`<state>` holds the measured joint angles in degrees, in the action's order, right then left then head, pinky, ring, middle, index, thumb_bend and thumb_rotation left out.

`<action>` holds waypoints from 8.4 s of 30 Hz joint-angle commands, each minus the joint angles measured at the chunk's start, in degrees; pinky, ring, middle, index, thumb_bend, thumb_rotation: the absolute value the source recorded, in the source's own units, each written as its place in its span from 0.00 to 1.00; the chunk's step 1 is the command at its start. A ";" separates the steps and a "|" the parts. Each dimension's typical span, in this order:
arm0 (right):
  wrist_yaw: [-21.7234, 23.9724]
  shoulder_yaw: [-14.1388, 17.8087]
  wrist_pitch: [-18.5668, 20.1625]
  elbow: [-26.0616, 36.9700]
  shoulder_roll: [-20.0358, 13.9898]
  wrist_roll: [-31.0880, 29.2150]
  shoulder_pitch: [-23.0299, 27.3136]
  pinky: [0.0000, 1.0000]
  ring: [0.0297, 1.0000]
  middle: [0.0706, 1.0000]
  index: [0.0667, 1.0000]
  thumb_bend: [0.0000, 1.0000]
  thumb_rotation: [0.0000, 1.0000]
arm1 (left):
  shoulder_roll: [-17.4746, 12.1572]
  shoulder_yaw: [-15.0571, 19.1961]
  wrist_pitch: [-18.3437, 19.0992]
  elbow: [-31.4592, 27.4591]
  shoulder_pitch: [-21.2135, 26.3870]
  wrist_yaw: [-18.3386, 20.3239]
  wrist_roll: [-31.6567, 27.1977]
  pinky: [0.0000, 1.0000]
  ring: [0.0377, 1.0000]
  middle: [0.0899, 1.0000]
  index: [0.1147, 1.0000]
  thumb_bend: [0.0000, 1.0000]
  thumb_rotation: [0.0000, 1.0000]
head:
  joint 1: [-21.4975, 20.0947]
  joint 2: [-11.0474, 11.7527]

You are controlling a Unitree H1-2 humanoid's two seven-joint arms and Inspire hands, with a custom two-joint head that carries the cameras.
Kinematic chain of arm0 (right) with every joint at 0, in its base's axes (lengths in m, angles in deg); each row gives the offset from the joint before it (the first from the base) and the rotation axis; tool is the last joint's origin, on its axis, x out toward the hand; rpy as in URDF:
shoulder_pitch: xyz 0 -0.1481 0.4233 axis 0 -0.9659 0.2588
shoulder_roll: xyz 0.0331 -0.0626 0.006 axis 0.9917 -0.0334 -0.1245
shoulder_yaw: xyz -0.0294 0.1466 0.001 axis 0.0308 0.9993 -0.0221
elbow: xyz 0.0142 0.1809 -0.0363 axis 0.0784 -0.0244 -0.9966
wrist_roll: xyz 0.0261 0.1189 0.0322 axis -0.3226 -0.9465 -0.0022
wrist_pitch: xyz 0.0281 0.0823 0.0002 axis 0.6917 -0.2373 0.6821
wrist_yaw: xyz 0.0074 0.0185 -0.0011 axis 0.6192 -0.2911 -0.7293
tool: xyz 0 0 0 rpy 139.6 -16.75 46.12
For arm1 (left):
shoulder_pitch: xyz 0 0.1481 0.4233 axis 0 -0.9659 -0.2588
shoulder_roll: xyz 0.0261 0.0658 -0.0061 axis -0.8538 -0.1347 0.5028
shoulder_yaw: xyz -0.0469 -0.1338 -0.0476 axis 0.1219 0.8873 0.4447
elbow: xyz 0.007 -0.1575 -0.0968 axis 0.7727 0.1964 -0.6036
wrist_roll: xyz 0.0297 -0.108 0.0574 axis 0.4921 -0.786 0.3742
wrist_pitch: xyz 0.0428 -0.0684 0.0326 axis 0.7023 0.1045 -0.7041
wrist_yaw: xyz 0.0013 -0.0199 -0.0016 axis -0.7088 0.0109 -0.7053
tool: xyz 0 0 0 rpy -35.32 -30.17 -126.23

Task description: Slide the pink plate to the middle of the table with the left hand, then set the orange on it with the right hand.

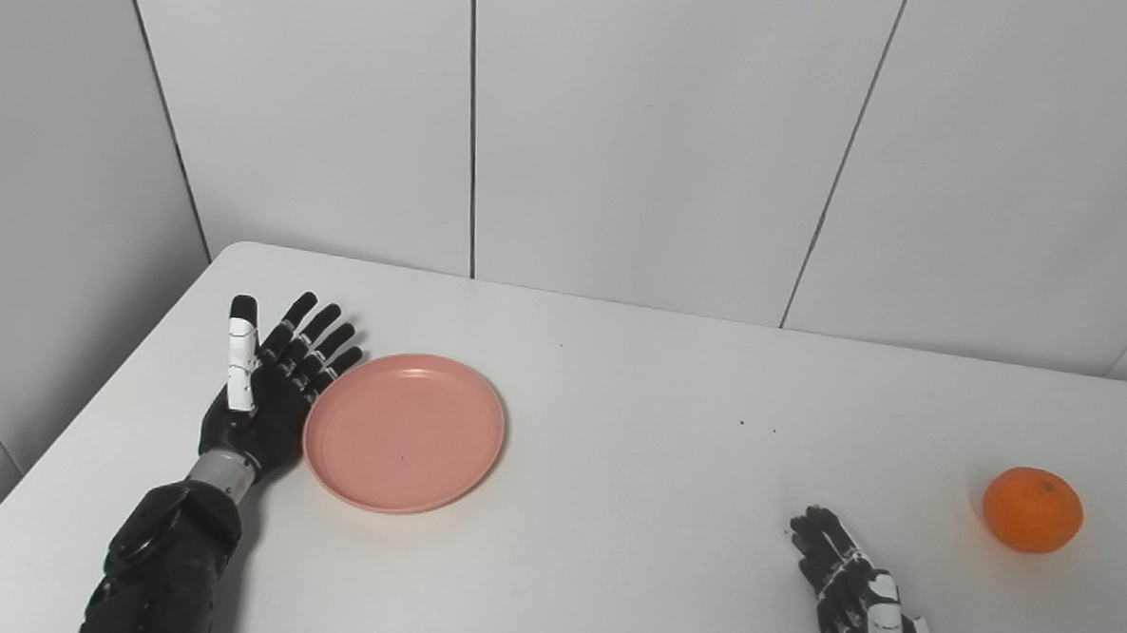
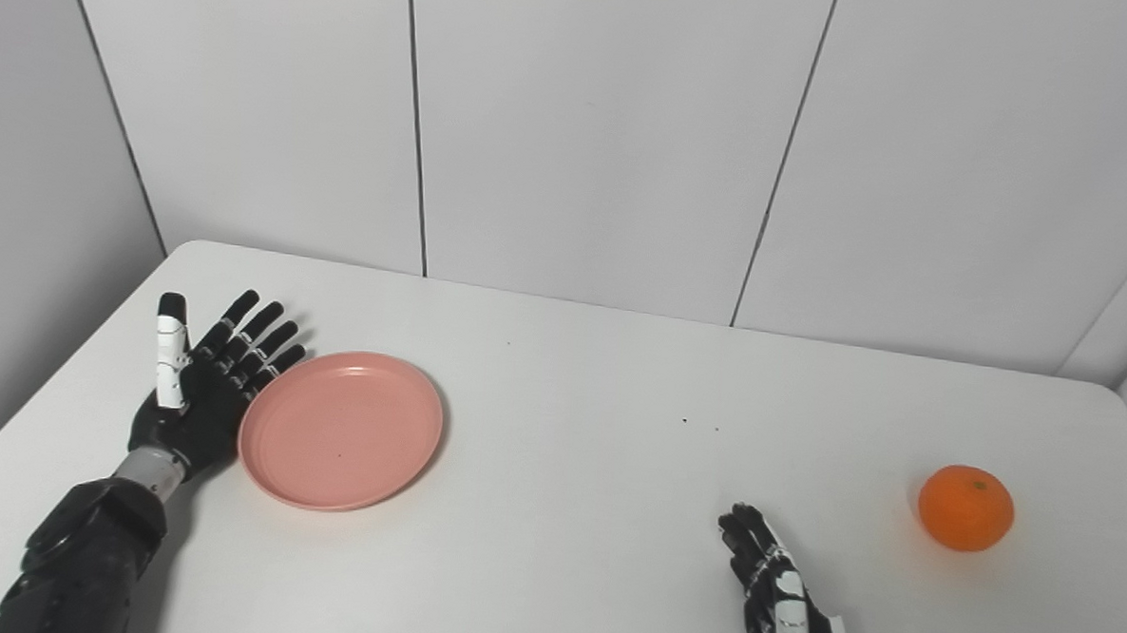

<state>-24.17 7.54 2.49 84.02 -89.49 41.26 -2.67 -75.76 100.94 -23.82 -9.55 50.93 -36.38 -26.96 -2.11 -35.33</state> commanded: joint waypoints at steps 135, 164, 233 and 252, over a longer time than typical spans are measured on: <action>-8.58 -4.47 -0.31 -1.25 8.51 8.50 -1.55 0.97 0.90 0.85 0.81 0.87 0.99 | 20.82 -7.95 5.31 -14.01 -4.95 -13.74 2.21 0.92 0.90 0.90 0.97 0.89 0.78 | -13.36 -2.75; -18.79 -2.36 -12.23 -5.45 12.65 16.38 -0.59 1.00 1.00 1.00 1.00 0.74 0.97 | 21.22 -9.89 5.84 -14.19 -5.54 -13.12 2.12 0.92 0.91 0.90 0.98 0.87 0.79 | -16.07 -2.91; -9.52 0.26 4.76 10.74 -7.19 52.28 14.18 0.88 0.82 0.81 0.79 0.84 0.95 | 20.55 -8.15 5.22 -8.14 -3.09 -10.33 1.49 1.00 0.93 0.91 0.97 0.87 0.75 | -23.08 -0.64; -2.06 4.64 8.62 7.03 -19.37 64.75 25.01 0.98 0.87 0.82 0.79 0.84 1.00 | 19.66 -8.57 5.84 -8.46 -2.98 -9.88 1.56 0.99 0.93 0.91 0.98 0.86 0.77 | -23.22 -0.91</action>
<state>-26.06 11.01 9.58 90.86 -107.07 105.40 19.31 -56.06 92.40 -20.09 -19.54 48.69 -44.90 -26.31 -25.40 -36.30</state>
